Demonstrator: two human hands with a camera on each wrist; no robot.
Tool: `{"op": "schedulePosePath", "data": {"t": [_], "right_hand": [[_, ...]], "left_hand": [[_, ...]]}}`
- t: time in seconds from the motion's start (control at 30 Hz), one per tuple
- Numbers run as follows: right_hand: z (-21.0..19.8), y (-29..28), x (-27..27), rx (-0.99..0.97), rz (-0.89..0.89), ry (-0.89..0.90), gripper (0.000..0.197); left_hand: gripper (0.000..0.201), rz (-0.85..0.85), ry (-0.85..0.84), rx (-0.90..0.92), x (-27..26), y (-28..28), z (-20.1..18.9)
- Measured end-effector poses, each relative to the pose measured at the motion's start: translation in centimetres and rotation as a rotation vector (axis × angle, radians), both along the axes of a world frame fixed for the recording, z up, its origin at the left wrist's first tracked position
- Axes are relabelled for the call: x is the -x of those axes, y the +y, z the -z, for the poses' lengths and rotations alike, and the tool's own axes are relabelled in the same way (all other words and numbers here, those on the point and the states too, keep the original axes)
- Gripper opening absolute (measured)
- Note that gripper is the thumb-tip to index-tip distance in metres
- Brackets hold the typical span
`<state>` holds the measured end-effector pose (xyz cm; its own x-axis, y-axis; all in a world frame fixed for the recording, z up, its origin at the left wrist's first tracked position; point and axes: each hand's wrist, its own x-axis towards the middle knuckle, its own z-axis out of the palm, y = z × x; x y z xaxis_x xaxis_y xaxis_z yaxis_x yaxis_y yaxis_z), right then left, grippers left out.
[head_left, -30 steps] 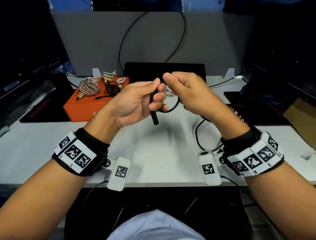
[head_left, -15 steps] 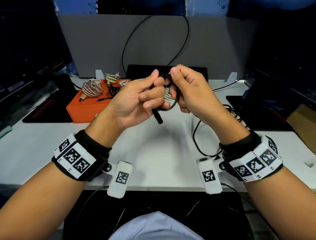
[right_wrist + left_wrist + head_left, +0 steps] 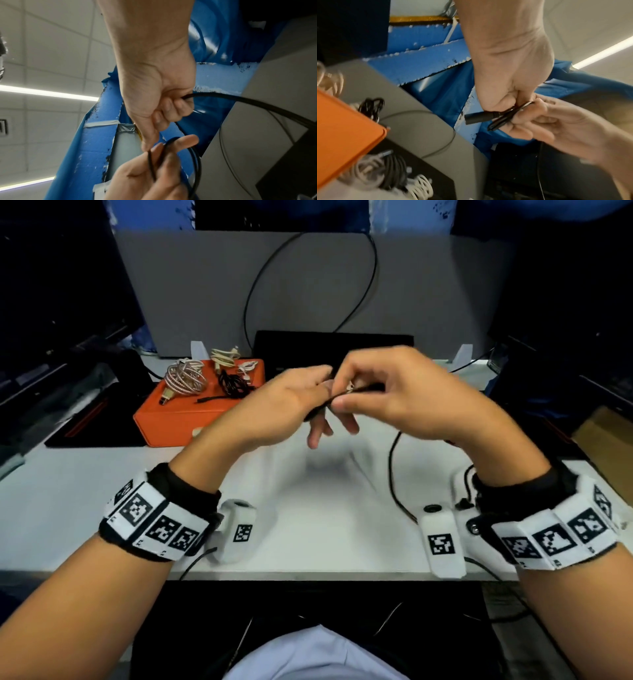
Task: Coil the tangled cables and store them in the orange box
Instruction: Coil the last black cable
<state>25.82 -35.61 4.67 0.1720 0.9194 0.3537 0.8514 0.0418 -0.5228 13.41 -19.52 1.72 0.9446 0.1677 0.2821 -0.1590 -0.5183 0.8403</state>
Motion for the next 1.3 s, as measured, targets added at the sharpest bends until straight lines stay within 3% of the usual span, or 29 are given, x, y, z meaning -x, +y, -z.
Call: {"op": "schedulePosePath", "data": {"t": [0.13, 0.23, 0.33, 0.5, 0.67, 0.77, 0.83, 0.9, 0.97, 1.07, 1.13, 1.17, 1.23, 1.3], "right_hand": [[-0.2, 0.1, -0.6, -0.234, 0.039, 0.183, 0.016], [0.6, 1.1, -0.5, -0.237, 0.036, 0.159, 0.022], [0.7, 1.2, -0.2, -0.269, 0.100, 0.115, 0.028], [0.0, 0.6, 0.2, -0.277, 0.095, 0.083, 0.036], [0.1, 0.8, -0.3, -0.358, 0.111, 0.183, 0.041], [0.5, 1.1, -1.2, -0.350, 0.133, 0.260, 0.025], [1.2, 1.4, -1.6, -0.201, 0.141, 0.228, 0.024], [2.0, 1.5, -1.2, 0.068, 0.115, 0.120, 0.029], [2.4, 1.5, 0.2, 0.355, 0.021, 0.044, 0.033], [2.2, 1.2, 2.8, 0.487, -0.125, -0.021, 0.034], [1.5, 1.0, 3.3, 0.379, -0.164, -0.084, 0.028], [1.1, 0.9, 3.2, 0.302, -0.159, -0.080, 0.023], [0.2, 0.3, 2.6, 0.129, -0.113, -0.037, 0.020], [-0.6, -0.4, 1.8, -0.063, -0.039, 0.037, 0.017]], "left_hand": [[0.043, 0.137, -0.032, 0.303, 1.1, -0.9, -1.1], [0.041, 0.163, -0.049, 0.306, 1.4, -0.2, -1.3], [0.028, 0.254, -0.007, 0.448, 1.6, -0.5, -1.4], [0.041, 0.374, 0.087, 0.712, 1.3, -2.0, -1.5], [0.054, 0.337, -0.103, 0.779, 1.4, -3.8, -1.9], [0.059, 0.273, -0.312, 0.842, 1.3, -3.8, -2.6], [0.058, 0.252, -0.442, 1.002, 1.4, -2.3, -3.1], [0.048, 0.239, -0.558, 1.056, 1.8, -0.6, -3.6], [0.045, 0.105, -0.623, 0.974, 1.9, 0.9, -3.7], [0.041, -0.242, -0.527, 0.429, 1.6, 2.4, -3.4], [0.027, -0.353, -0.333, 0.011, 1.5, 2.9, -2.9], [0.026, -0.351, -0.230, -0.113, 1.5, 3.1, -2.5], [0.034, -0.278, -0.082, -0.193, 1.7, 3.2, -2.0], [0.035, -0.114, -0.016, -0.110, 2.1, 2.6, -1.9]]}}
